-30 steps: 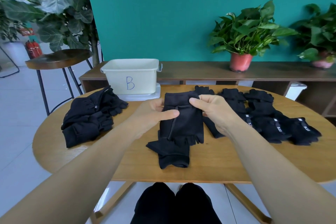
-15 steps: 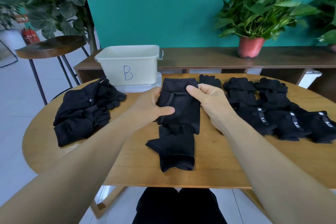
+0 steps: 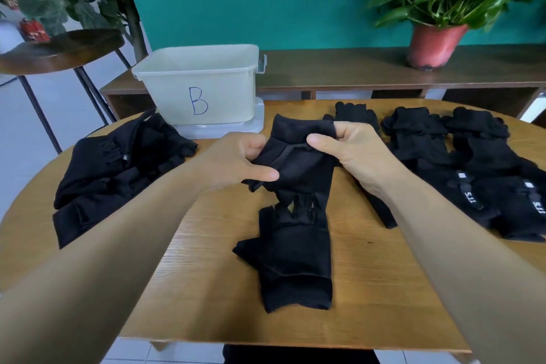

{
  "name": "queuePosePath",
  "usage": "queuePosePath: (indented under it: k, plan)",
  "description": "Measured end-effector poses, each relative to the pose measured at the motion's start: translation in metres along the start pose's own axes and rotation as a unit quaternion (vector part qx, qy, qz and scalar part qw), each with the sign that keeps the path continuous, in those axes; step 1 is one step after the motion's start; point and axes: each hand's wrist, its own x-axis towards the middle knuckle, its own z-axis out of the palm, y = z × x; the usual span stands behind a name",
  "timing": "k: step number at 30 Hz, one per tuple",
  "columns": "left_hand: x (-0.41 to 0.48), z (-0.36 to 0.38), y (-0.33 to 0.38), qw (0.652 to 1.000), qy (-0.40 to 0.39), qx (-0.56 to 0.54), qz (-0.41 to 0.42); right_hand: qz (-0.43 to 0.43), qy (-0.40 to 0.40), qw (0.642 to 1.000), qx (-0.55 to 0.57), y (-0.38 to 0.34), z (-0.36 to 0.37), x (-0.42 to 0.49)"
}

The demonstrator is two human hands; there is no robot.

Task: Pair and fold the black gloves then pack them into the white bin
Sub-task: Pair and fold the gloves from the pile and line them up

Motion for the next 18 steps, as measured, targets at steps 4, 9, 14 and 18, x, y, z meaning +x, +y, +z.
queuePosePath:
  k: [4,9,14,18]
  plan:
    - [0.012,-0.002,-0.008,1.000,-0.011,0.026,0.001,-0.003,-0.016,1.000,-0.003,0.007,-0.004,0.009]
    - [0.016,0.001,-0.015,0.998,0.007,0.057,0.015,-0.011,-0.022,1.000,-0.005,0.011,-0.007,0.012]
    - [0.002,0.012,-0.028,0.996,0.009,0.086,0.028,-0.006,-0.042,0.999,-0.002,0.017,-0.005,-0.010]
    - [-0.017,0.017,-0.036,0.989,0.025,0.134,0.053,-0.009,-0.052,0.999,0.004,0.021,-0.003,-0.035]
